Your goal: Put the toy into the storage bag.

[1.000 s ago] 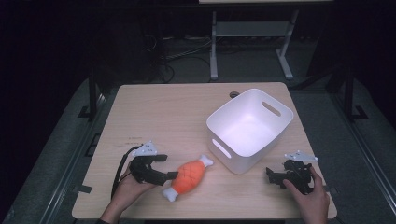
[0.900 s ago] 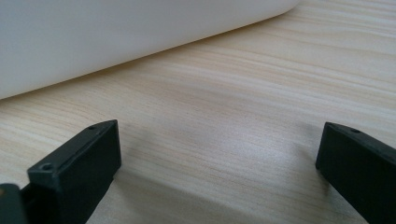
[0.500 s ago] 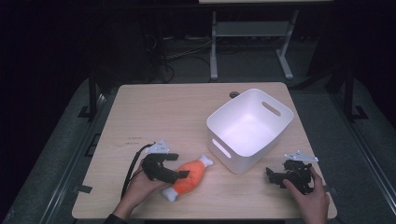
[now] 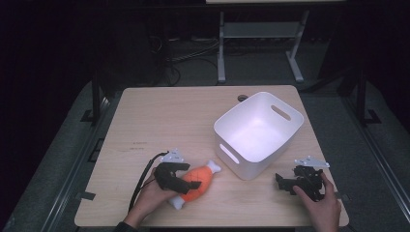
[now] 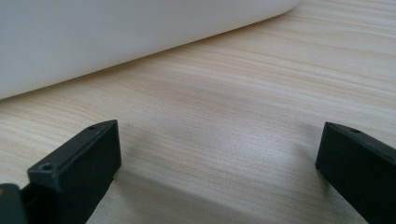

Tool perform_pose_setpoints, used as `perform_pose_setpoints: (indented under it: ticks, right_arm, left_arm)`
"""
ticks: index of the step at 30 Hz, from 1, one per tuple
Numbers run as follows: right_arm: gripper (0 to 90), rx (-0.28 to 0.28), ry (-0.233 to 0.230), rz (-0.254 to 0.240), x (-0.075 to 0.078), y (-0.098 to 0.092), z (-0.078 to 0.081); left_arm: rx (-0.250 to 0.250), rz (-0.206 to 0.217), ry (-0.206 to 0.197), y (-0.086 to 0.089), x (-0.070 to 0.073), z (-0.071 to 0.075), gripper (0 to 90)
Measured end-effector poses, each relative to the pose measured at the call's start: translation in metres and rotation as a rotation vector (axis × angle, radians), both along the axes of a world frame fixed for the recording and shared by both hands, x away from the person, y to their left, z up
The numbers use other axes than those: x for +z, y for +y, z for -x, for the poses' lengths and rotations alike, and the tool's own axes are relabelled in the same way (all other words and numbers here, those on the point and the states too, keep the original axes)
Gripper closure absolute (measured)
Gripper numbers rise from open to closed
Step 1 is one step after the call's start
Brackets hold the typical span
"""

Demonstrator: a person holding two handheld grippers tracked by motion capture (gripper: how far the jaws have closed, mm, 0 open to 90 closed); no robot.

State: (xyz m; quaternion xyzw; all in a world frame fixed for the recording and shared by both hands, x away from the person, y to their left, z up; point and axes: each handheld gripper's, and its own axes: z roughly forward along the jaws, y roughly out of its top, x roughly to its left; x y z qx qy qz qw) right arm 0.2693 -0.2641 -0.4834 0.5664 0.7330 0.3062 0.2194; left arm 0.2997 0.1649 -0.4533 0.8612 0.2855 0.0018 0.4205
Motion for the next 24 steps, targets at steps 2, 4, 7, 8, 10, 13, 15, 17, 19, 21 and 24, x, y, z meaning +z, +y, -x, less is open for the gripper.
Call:
perform_pose_setpoints:
  ticks: [2, 4, 7, 8, 10, 13, 15, 17, 19, 21, 24]
  right_arm:
    - [0.0, 0.000, 0.000, 0.000, 0.000, 0.000, 0.000]
    - [0.0, 0.000, 0.000, 0.000, 0.000, 0.000, 0.000]
    - [0.0, 0.000, 0.000, 0.000, 0.000, 0.000, 0.000]
    - [0.0, 0.000, 0.000, 0.000, 0.000, 0.000, 0.000]
    - [0.0, 0.000, 0.000, 0.000, 0.000, 0.000, 0.000]
    - [0.0, 0.000, 0.000, 0.000, 0.000, 0.000, 0.000]
    - [0.0, 0.000, 0.000, 0.000, 0.000, 0.000, 0.000]
    - [0.0, 0.000, 0.000, 0.000, 0.000, 0.000, 0.000]
    - [0.0, 0.000, 0.000, 0.000, 0.000, 0.000, 0.000]
    - [0.0, 0.000, 0.000, 0.000, 0.000, 0.000, 0.000]
    - [0.0, 0.000, 0.000, 0.000, 0.000, 0.000, 0.000]
  left_arm:
    - [-0.003, 0.001, 0.011, 0.000, -0.002, 0.001, 13.9]
    - [-0.012, -0.003, 0.017, -0.002, -0.004, 0.002, 13.9]
    - [-0.031, -0.017, 0.021, -0.006, -0.006, 0.004, 13.9]
    - [-0.036, -0.020, 0.023, -0.007, -0.007, 0.005, 13.9]
    - [-0.046, -0.034, 0.026, -0.010, -0.009, 0.006, 13.9]
    - [-0.066, -0.046, 0.032, -0.013, -0.011, 0.008, 13.9]
    - [-0.072, -0.052, 0.032, -0.015, -0.012, 0.009, 13.9]
    - [-0.080, -0.059, 0.034, -0.017, -0.013, 0.010, 13.9]
    - [-0.081, -0.061, 0.035, -0.018, -0.014, 0.010, 13.9]
    - [-0.085, -0.065, 0.029, -0.018, -0.014, 0.011, 14.0]
    - [-0.092, -0.061, 0.029, -0.019, -0.014, 0.012, 18.4]
